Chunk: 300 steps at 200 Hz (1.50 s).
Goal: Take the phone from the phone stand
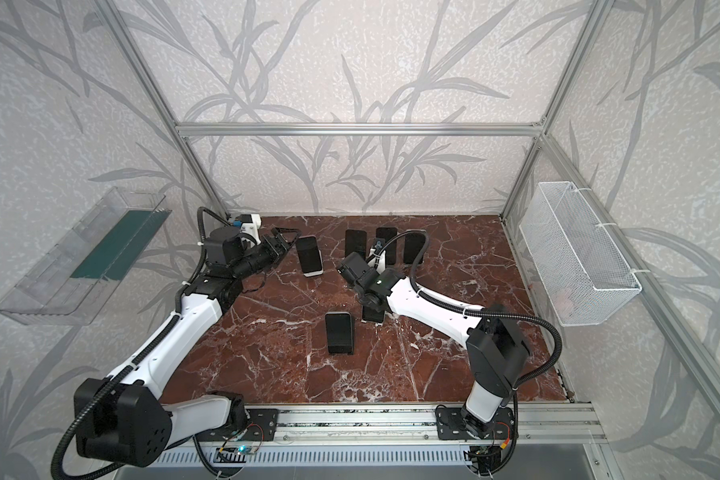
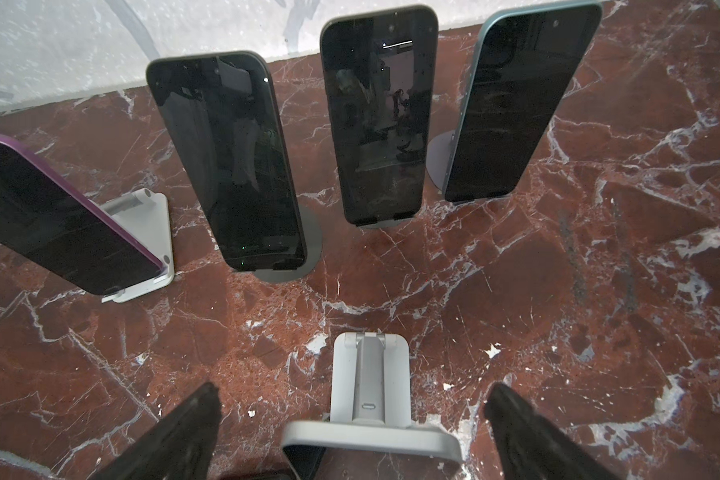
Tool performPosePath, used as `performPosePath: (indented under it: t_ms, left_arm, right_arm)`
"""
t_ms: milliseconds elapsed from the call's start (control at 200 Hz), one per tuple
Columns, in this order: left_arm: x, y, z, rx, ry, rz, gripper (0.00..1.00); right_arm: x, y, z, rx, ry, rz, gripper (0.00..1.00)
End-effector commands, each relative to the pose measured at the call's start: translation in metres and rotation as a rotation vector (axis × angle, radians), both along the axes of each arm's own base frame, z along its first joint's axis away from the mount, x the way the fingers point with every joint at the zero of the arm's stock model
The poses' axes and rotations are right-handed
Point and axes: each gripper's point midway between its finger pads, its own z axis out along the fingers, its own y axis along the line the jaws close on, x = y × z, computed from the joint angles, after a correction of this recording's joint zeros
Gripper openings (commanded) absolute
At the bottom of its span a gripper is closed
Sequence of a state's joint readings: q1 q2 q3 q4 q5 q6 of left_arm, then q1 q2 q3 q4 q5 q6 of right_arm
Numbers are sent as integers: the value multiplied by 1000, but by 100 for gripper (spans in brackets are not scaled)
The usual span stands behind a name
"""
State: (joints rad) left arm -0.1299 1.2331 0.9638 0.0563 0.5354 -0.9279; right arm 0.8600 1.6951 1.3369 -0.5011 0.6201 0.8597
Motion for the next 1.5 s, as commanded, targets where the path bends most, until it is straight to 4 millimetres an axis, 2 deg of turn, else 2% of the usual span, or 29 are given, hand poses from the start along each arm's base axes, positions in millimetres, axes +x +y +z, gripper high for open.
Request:
performPosePath:
  t_ms: [0,455,665,775,1150,1160,1190,1495]
  left_arm:
    - [0,-4,0,-27,-2,-17,81]
    - [3,-7,-5,-54,13,-21,81]
    - [4,-7,-7,-55,19,-23,81]
    - [5,-6,-9,-52,22,-19,81]
    - [8,-7,-19,-51,48,-17,81]
    - [8,-7,-19,-51,48,-17,80]
    - [8,-7,-19,-51,49,-16,80]
    - [10,-7,-27,-43,68,-13,79]
  right_arm:
    - [-1,-6,-16,-38,35,-29,99]
    - [-10,-16,-43,-23,57,-63,100]
    - [-10,-13,-46,-36,67,-45,96]
    - [-10,-10,-49,-31,73,-27,90]
    - [-11,-6,-48,-21,62,17,80]
    - [-11,-6,-40,-6,48,18,80]
    - [-11,-5,-36,3,38,23,79]
    - [-13,-4,-29,5,14,56,70]
